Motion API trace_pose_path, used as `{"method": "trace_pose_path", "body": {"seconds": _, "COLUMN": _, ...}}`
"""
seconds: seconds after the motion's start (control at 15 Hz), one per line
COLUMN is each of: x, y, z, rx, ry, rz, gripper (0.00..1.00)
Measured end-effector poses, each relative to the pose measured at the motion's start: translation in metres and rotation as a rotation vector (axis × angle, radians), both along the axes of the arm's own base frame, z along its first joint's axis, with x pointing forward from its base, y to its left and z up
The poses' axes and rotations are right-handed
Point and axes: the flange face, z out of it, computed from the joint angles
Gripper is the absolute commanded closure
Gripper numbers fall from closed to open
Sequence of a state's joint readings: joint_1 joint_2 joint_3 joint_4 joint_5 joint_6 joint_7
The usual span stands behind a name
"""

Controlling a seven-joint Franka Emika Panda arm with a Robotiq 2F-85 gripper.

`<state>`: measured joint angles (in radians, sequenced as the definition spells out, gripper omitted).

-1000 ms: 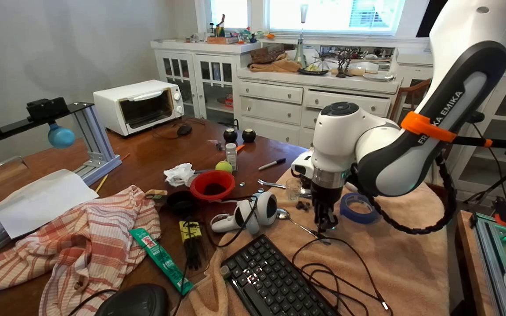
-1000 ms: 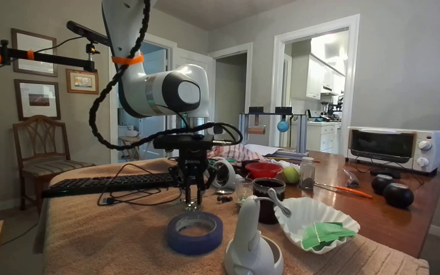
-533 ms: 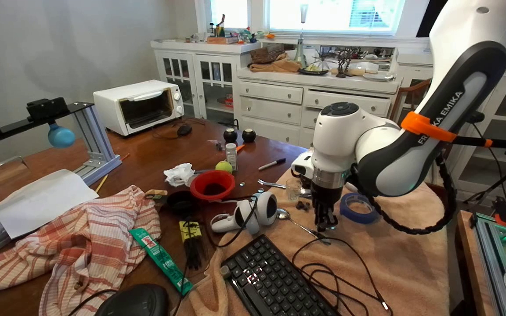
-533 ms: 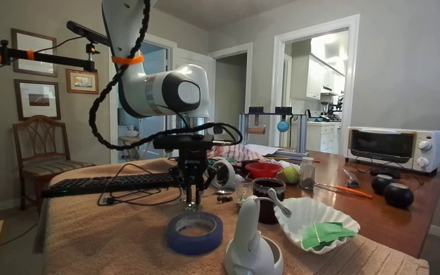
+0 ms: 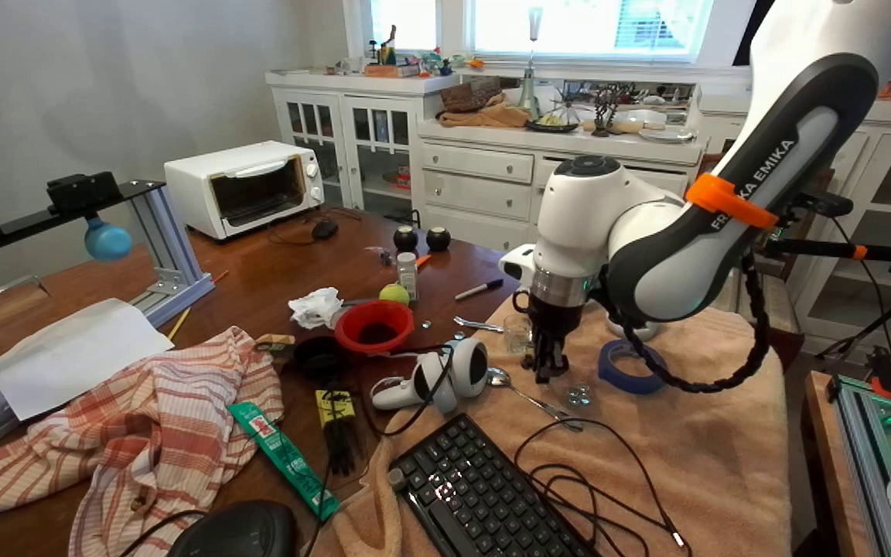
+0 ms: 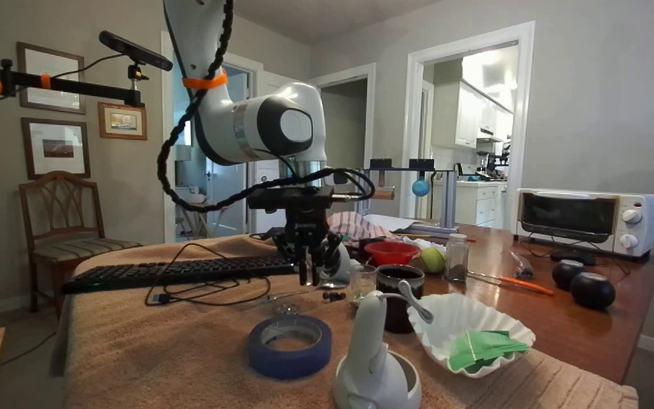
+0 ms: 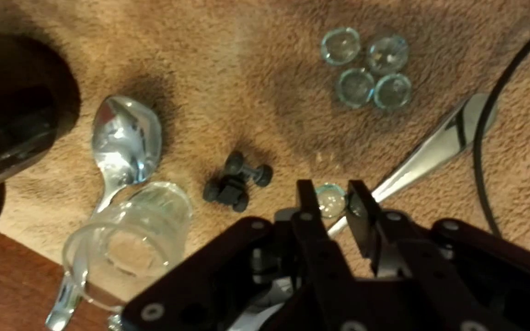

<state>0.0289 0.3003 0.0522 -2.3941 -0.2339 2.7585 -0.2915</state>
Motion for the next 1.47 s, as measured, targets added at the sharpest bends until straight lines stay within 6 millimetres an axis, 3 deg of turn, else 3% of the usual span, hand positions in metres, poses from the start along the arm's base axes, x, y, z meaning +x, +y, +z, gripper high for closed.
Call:
{"method": "trace_pose_path", "body": {"seconds": 0.6, "x": 0.054, "y": -0.029, "z": 0.048, "rx": 0.051, "ry": -0.093, "rz": -0.203, "gripper": 0.94}}
{"method": "trace_pose_path", "body": {"seconds": 1.27, "x": 0.062, "y": -0.054, "z": 0.056, "rx": 0.037, "ry": -0.107, "rz": -0.328, "gripper": 0.94}}
{"method": "trace_pose_path", "body": {"seconds": 1.33, "x": 0.062, "y": -0.055, "z": 0.056, "rx": 0.034, "ry": -0.107, "rz": -0.334, "gripper": 0.53}}
{"method": "trace_pose_path", "body": {"seconds": 1.47, "x": 0.062, "y": -0.057, "z": 0.056, "rx": 0.024, "ry": -0.110, "rz": -0.346, "gripper": 0.47}}
